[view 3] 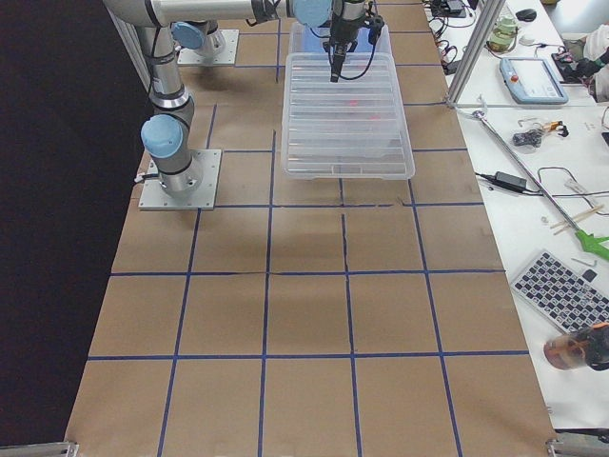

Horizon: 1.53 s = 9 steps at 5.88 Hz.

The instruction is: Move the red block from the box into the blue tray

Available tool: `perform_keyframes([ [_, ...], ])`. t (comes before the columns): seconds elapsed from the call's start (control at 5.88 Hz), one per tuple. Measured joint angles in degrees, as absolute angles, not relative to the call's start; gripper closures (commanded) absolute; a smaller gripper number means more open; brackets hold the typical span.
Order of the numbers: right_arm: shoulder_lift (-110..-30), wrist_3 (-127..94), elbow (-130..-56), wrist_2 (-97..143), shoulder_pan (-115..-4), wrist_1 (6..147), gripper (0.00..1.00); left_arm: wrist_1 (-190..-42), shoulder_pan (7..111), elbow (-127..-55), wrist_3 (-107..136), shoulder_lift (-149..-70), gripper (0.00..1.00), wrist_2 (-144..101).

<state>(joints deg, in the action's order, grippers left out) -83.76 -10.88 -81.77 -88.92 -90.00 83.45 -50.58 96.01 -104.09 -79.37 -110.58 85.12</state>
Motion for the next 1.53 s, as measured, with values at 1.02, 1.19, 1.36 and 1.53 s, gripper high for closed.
perform_keyframes([
  [1.02,-83.69,-10.68,-82.02,-88.78,-90.0,84.02,0.0,-70.46,89.91,-97.73,-81.84,-97.31,0.99,86.9],
  [1.19,-83.7,-10.56,-81.97,-88.79,-89.92,84.08,0.0,-70.55,85.95,-97.73,-85.23,-97.1,0.99,87.27],
  [1.36,-83.69,-10.46,-81.94,-88.84,-89.66,84.22,0.0,-70.4,81.67,-97.65,-89.71,-97.63,0.99,87.23],
  [1.53,-83.68,-10.4,-81.82,-88.85,-89.12,84.49,0.0,-70.0,78.14,-98.03,-95.01,-98.56,0.99,87.15],
])
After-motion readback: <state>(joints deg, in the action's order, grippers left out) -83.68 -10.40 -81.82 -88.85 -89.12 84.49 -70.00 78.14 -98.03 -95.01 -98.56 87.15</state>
